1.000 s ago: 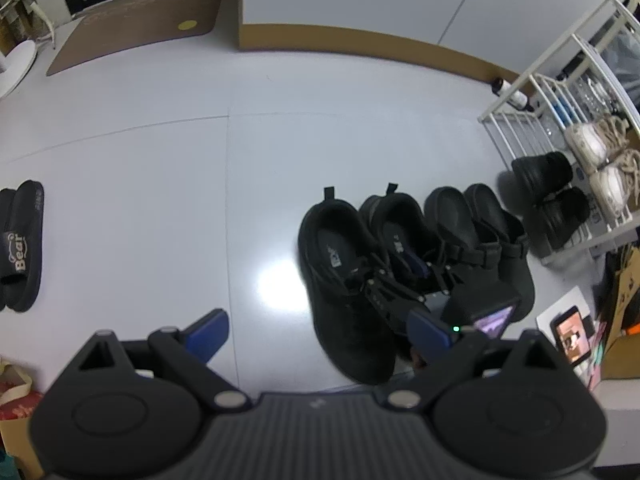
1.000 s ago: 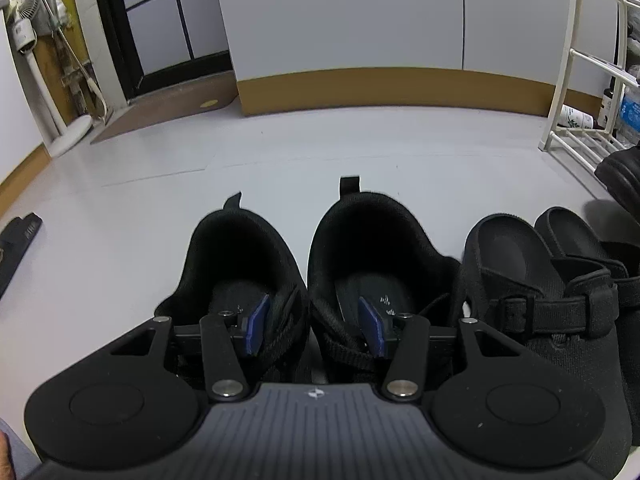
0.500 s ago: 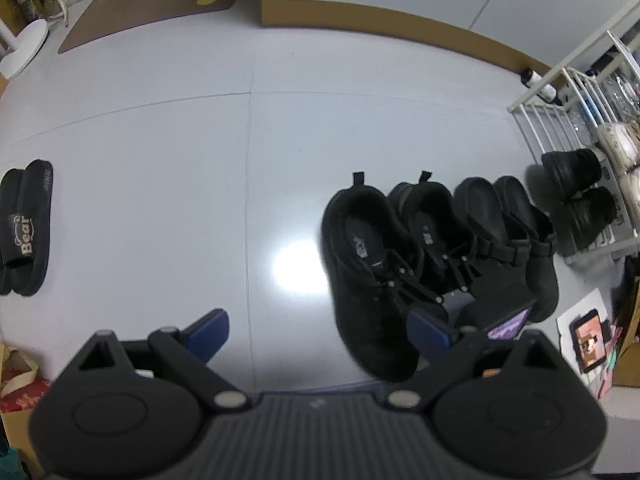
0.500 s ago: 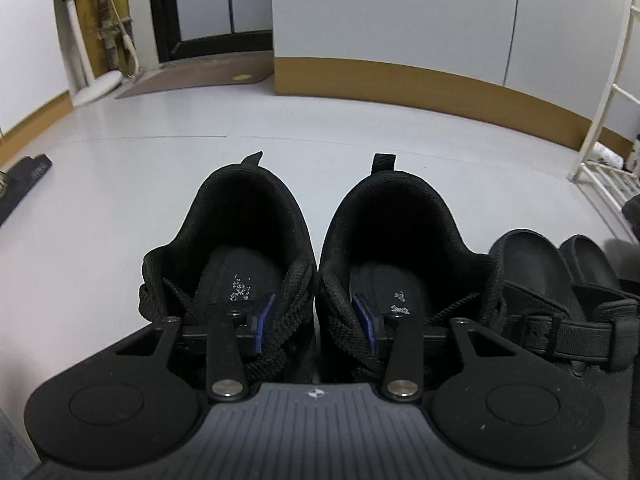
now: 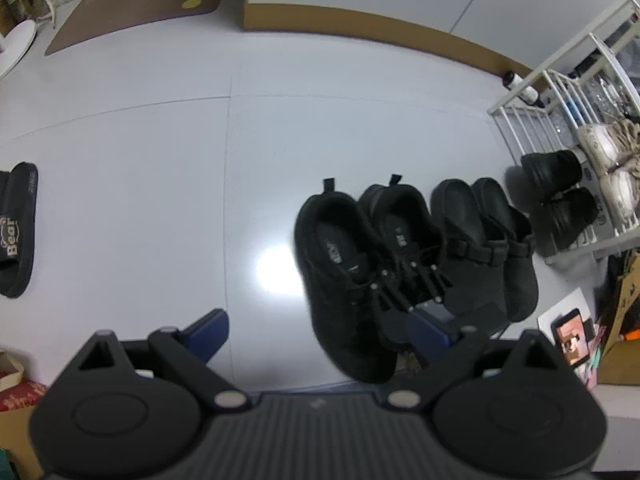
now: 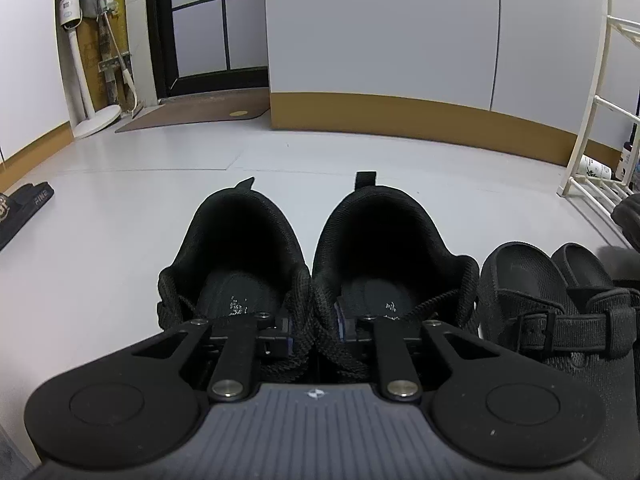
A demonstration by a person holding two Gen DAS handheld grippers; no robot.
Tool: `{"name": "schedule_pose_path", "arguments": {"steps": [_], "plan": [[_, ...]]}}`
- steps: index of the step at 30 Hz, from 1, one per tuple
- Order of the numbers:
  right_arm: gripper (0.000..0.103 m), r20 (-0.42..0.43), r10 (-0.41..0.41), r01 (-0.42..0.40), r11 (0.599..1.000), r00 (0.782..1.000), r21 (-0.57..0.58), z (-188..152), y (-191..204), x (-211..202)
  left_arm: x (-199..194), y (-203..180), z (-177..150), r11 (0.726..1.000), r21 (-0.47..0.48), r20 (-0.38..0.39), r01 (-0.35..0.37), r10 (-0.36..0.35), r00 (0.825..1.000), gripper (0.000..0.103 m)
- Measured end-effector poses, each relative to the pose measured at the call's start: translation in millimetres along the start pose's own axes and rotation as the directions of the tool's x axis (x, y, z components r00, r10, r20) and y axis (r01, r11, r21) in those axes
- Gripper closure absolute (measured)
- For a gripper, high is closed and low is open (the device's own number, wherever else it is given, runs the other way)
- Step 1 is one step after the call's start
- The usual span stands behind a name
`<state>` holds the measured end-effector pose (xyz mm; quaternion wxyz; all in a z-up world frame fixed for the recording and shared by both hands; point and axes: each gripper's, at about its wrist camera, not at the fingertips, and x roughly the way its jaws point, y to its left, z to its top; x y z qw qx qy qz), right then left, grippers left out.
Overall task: Organize scattered shoes
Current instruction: 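Lift and carry the black sneakers with the right gripper toward the rack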
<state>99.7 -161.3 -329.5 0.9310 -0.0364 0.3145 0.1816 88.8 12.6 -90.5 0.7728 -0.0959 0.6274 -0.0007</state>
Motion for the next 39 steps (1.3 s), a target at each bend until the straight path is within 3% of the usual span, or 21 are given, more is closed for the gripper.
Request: {"name": "schedule_pose_path", "arguments": {"steps": [11,19,27,30,39], "plan": [[0.084,0.013,-0.057,0.055,0.991,0.998,0.124,3.3,-4.5,-16.3,-3.4,-3.6,-0.2,1.0,-0.004,0.012,-0.005,0.005,1.0,0.006],[0.084,0.053,-0.112,0.103,0.984,0.992,0.149,25.6,-8.0,-28.1,-5.9,-5.4,-5.4,1.0,0.017,0.006,0.008,-0.008,1.0,0.006],[0.084,0.096,-0.178,0.161,0.973,0.979,0.166,72.7,-37.3,-67.4,-22.0,11.5,-8.1,0.999,0.043,0.027,-0.006,0.005,1.0,0.006],[0.084,0.108,-0.207,0.184,0.964,0.972,0.192,94.7,-49.9,-86.2,-27.1,17.7,-7.2,1.0,0.02,0.03,0.007,-0.007,1.0,0.006],[0.085,0.077,-0.29,0.259,0.925,0.954,0.278,154.4,-82.5,-133.2,-51.2,2.3,-8.4,0.996,0.067,0.074,0.065,-0.07,0.995,0.006]]}}
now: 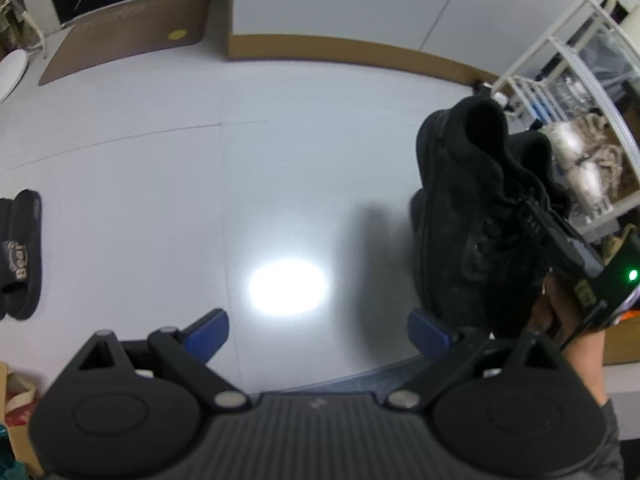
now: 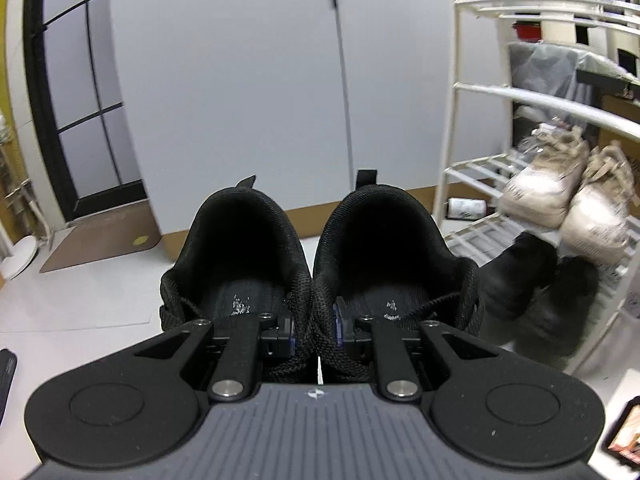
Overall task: Organize scattered shoes
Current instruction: 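Lift and carry the black sneakers with the right gripper toward the rack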
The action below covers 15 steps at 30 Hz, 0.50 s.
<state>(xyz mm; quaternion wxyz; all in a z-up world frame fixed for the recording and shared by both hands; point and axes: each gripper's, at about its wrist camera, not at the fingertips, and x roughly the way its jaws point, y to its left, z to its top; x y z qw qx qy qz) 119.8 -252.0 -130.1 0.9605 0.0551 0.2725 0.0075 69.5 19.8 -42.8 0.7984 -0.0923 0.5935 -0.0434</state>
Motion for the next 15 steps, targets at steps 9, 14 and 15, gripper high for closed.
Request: {"name": "schedule_pose_path", "arguments": {"steps": [9,14,15], "plan": [[0.086,-0.009,-0.068,0.069,0.997,0.998,0.019,61.1,-27.1,-21.0,-27.0,-4.0,15.6,0.997,0.065,0.053,0.038,-0.042,0.998,0.005],[0.086,0.004,-0.129,0.128,0.988,0.992,0.084,93.5,-54.2,-32.7,-32.4,0.2,23.7,0.998,0.028,0.081,0.054,-0.056,0.995,0.005],[0.086,0.005,-0.139,0.138,0.986,0.99,0.096,99.2,-59.7,-32.4,-32.6,-1.2,25.2,0.998,0.029,0.085,0.06,-0.062,0.994,0.005]]}}
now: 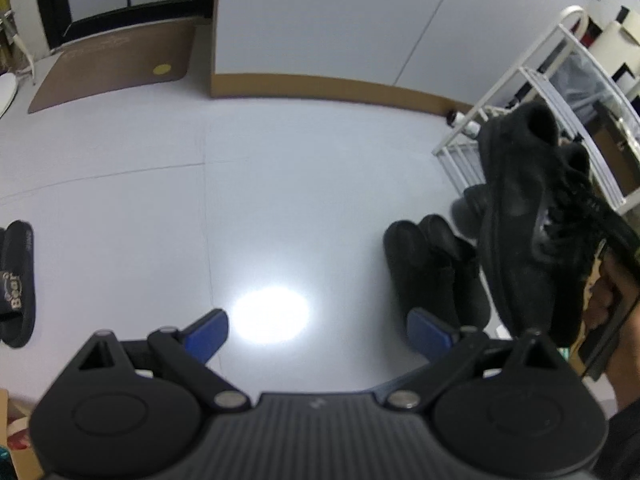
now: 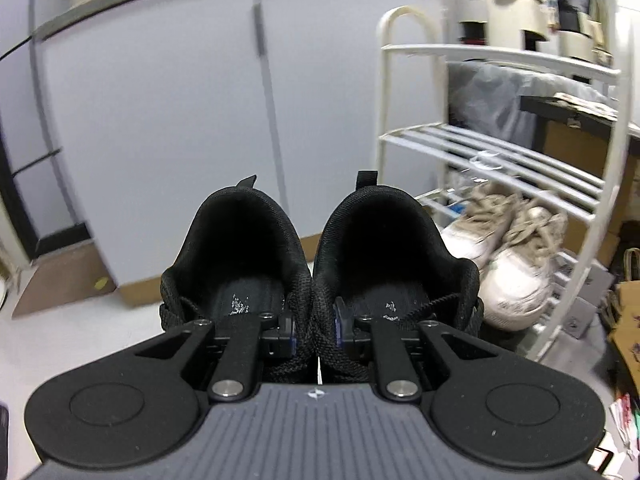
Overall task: Organize scattered shoes
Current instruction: 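Lift and carry the black sneakers with the right gripper toward the rack, then push the held black sneakers into a wire rack shelf with the right gripper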
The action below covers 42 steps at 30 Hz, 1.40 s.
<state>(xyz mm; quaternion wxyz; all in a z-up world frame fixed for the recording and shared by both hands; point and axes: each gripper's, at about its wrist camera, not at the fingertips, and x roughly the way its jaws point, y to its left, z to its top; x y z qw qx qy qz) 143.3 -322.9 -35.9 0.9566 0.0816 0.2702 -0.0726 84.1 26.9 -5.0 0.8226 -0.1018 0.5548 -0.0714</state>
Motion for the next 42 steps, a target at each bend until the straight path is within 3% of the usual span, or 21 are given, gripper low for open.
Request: {"name": "schedule_pose_path", "arguments": {"steps": [6,11,14,24,35,42], "plan": [[0.086,0.024,-0.085,0.085,0.996,0.996,0.02,46.4,-25.0,13.9,-4.7,-5.2,4.7,0.999,-0.025,0.019,0.045,-0.045,0.999,0.005],[0.086,0.06,-0.188,0.184,0.981,0.98,0.062,81.5,-41.2,32.7,6.4,-11.6,7.2,0.995,-0.072,0.007,0.071,-0.07,0.998,0.005],[0.086,0.054,-0.229,0.218,0.963,0.972,0.159,105.2,-64.7,56.2,18.6,-17.7,15.9,0.996,-0.073,-0.012,0.058,-0.059,0.998,0.005],[0.086,0.035,-0.339,0.321,0.914,0.94,0.246,156.4,-105.9,117.3,52.7,-39.2,28.0,0.998,-0.037,-0.073,0.047,-0.049,0.996,0.006],[0.086,0.012,-0.478,0.451,0.836,0.878,0.314,197.9,-139.8,168.0,55.6,-42.4,21.4,0.998,-0.02,-0.096,0.064,-0.066,0.993,0.006],[0.086,-0.022,-0.583,0.538,0.734,0.812,0.415,217.3,-180.1,186.6,50.5,-37.4,21.5,0.997,-0.024,-0.096,0.07,-0.072,0.993,0.006]]}}
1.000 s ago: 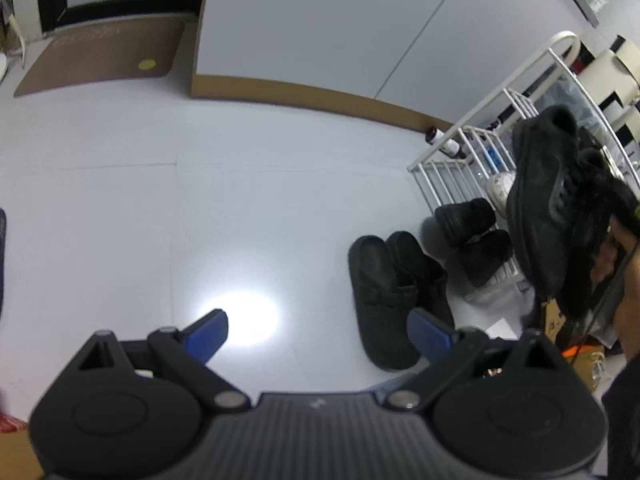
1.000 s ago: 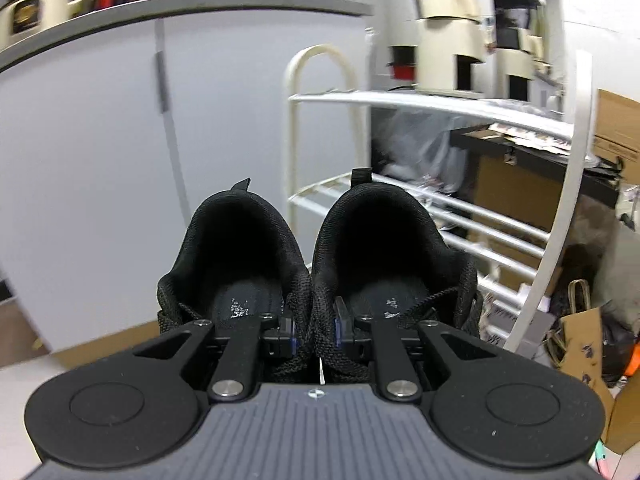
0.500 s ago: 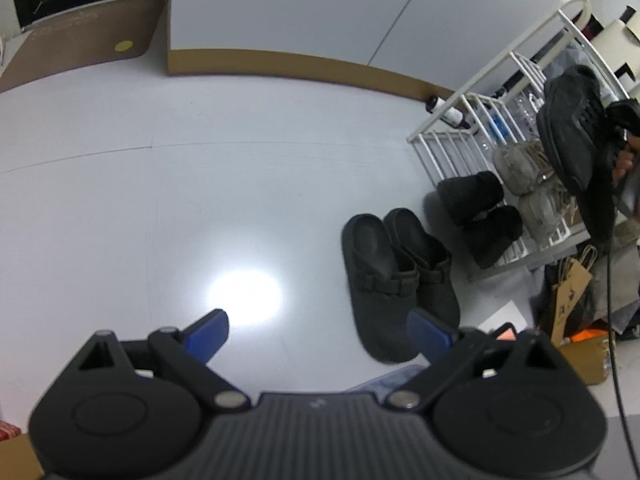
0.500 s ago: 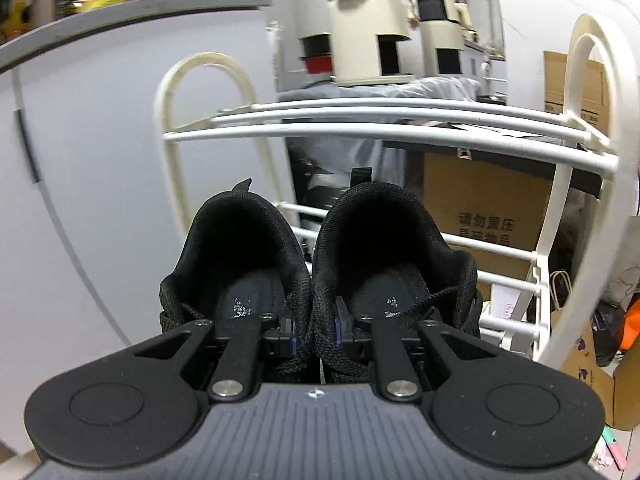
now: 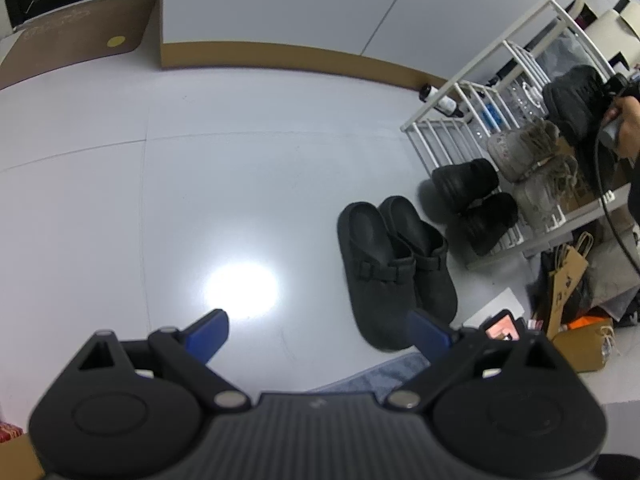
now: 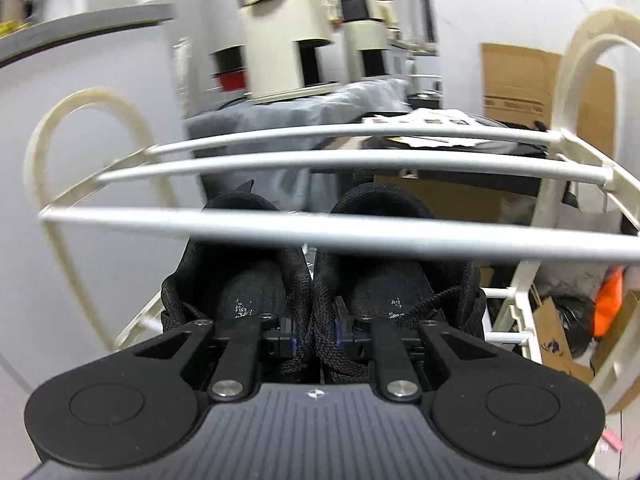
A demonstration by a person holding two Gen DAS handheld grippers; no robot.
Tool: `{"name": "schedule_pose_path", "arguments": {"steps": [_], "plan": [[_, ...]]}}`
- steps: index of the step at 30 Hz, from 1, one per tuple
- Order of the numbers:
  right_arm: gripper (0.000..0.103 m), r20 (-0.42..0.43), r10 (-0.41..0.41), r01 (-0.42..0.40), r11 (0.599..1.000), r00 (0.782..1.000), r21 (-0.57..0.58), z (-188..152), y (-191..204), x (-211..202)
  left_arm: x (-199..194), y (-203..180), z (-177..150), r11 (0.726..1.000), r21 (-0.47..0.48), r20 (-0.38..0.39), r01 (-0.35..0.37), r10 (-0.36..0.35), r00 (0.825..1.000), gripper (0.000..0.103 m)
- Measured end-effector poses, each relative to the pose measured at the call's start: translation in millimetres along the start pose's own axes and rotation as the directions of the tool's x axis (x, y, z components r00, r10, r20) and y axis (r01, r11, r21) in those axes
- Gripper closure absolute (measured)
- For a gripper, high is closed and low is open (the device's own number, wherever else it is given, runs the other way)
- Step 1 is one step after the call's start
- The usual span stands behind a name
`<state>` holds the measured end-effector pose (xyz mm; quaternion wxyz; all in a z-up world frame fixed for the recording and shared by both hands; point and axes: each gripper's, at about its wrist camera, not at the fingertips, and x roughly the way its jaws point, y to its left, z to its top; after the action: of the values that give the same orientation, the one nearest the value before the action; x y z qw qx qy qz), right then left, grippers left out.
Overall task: Organize scattered shoes
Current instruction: 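Push the held black sneakers into a wire rack shelf with the right gripper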
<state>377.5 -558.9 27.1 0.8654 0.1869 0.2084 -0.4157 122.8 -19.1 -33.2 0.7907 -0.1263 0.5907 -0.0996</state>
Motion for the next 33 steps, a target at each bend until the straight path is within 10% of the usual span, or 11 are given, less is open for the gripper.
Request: {"name": "schedule_pose_path", "arguments": {"steps": [11,14,16,18,33], "plan": [[0.079,0.03,-0.191,0.187,0.976,0.981,0.112,15.4,-26.3,39.8,10.1,-9.1,-1.8,1.0,0.0,-0.036,0.027,-0.027,0.999,0.006],[0.062,0.091,-0.2,0.194,0.978,0.976,0.072,12.1,-22.9,43.0,11.0,-12.4,-3.0,0.999,0.009,-0.041,0.033,-0.032,0.999,0.006],[0.023,0.179,-0.196,0.197,0.98,0.964,0.015,8.9,-15.8,36.0,10.2,-14.1,-2.8,1.0,0.01,-0.034,0.028,-0.028,0.999,0.006],[0.008,0.232,-0.175,0.185,0.982,0.957,-0.022,4.8,-13.6,29.5,8.1,-15.3,-2.4,1.0,0.009,-0.027,0.03,-0.03,0.999,0.006],[0.007,0.136,-0.106,0.12,0.988,0.985,-0.096,-7.1,-25.6,-13.6,-26.0,-37.4,1.0,0.995,0.074,0.065,0.061,-0.066,0.996,0.006]]}}
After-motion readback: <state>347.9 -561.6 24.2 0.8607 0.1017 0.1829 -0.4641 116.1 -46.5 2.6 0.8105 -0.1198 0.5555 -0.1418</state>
